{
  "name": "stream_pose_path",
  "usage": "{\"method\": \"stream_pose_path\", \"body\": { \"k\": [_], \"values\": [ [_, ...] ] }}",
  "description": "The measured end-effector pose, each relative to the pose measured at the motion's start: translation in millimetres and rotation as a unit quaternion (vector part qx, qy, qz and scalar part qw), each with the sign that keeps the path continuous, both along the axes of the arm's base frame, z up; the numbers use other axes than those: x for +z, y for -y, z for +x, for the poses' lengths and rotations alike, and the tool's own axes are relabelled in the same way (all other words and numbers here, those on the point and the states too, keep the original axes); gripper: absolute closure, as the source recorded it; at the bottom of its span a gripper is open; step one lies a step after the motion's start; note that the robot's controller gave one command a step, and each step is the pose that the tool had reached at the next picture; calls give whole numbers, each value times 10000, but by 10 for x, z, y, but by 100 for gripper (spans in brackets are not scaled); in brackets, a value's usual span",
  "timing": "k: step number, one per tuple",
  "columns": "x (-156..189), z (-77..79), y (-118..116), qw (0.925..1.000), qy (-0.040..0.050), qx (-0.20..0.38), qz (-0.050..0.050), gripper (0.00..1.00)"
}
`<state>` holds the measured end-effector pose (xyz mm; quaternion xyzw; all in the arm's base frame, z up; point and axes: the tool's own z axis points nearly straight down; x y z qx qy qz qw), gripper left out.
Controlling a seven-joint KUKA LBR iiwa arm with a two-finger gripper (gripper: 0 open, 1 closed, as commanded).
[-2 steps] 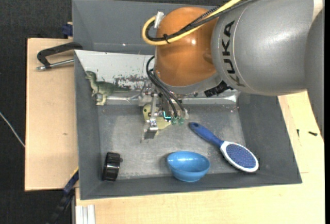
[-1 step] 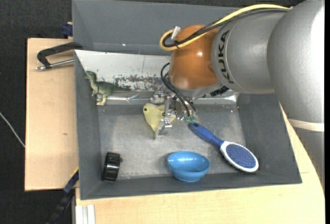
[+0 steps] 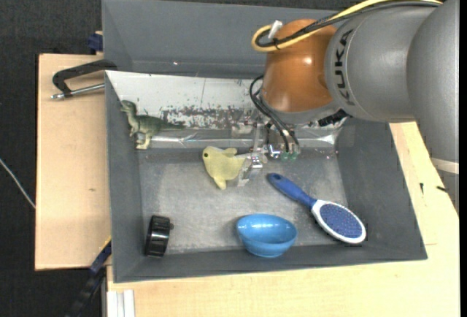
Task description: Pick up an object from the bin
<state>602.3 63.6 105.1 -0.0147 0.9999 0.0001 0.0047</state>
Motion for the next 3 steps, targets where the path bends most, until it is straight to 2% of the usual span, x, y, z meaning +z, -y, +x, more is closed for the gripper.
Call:
{"method": "stream_pose_path", "body": {
  "k": [1,2,3],
  "values": [
    [85,9,67,9974,-13,-725,12,0],
    [-306,-10,-75,9888,-37,-1493,16,0],
    [-293,1,-84,9888,-28,-1489,17,0]
  ]
}}
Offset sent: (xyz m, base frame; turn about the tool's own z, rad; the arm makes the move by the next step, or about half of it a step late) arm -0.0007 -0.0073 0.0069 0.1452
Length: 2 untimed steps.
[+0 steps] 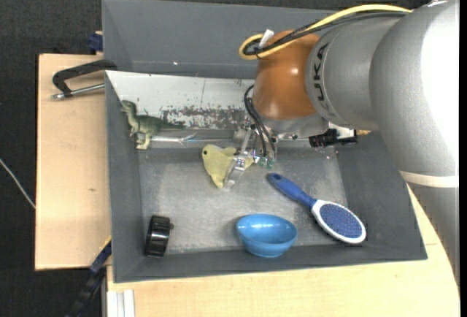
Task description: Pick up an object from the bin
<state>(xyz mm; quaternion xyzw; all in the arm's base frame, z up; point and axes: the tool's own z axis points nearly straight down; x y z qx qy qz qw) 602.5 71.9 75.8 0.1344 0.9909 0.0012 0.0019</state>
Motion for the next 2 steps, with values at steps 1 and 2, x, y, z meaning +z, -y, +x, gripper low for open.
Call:
{"method": "stream_pose_path", "body": {
  "k": [1,2],
  "values": [
    [35,8,-15,10000,-16,5,12,100],
    [95,22,-25,10000,9,10,2,100]
  ]
}}
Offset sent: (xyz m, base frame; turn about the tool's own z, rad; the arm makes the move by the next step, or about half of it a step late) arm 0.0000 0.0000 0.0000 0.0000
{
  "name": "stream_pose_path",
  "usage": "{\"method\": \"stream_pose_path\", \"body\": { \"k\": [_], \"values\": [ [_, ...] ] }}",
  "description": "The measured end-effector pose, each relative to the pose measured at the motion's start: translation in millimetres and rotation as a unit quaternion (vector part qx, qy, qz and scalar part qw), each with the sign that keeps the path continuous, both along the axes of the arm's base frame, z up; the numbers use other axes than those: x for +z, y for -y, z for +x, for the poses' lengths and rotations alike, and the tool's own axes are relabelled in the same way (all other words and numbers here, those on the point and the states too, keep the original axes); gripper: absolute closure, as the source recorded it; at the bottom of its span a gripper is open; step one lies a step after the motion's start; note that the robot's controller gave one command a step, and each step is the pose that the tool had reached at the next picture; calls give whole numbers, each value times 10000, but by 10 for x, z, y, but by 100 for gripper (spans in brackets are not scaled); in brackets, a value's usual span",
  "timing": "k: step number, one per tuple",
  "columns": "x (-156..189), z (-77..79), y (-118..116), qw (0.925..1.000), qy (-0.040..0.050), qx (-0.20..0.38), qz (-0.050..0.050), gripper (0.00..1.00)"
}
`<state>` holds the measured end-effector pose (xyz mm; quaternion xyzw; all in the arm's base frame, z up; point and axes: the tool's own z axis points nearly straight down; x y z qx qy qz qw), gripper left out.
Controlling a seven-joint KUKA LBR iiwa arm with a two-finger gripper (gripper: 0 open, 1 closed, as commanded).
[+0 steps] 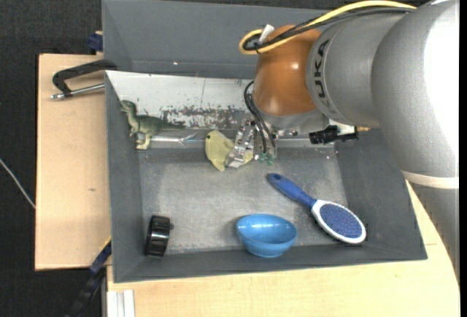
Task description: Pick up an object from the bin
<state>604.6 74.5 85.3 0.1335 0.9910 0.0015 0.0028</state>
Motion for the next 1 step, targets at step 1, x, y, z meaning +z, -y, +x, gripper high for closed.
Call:
{"method": "stream_pose_path", "body": {
  "k": [1],
  "values": [
    [763,31,-8,10000,38,5,4,100]
  ]
}}
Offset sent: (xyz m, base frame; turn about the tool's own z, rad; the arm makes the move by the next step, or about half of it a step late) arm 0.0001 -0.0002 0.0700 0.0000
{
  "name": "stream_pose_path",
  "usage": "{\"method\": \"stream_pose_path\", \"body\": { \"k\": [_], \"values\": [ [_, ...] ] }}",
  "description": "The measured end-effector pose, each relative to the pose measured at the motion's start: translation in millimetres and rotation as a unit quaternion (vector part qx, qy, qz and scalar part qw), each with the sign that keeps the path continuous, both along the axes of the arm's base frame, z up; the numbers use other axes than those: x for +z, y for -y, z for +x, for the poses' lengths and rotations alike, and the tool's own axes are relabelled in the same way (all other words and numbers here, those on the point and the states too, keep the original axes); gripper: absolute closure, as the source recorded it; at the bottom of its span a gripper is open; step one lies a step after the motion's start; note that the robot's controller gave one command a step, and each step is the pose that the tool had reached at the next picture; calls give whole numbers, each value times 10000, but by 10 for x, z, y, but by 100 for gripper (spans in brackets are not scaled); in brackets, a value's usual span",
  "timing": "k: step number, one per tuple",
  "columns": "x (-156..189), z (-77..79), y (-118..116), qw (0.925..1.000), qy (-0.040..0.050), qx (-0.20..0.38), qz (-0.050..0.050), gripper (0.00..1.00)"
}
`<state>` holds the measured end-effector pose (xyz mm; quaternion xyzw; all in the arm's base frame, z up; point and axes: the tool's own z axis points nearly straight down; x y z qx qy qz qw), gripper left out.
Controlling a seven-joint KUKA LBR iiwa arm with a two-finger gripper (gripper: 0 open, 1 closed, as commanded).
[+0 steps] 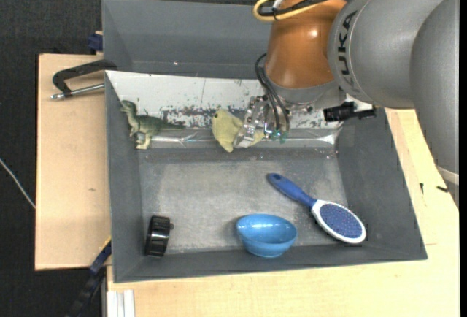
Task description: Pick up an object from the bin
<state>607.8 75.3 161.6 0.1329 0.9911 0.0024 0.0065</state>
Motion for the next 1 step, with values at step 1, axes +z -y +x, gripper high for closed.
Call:
{"method": "stream_pose_path", "body": {
  "k": [1],
  "values": [
    [97,13,-7,10000,-30,6,-4,100]
  ]
}}
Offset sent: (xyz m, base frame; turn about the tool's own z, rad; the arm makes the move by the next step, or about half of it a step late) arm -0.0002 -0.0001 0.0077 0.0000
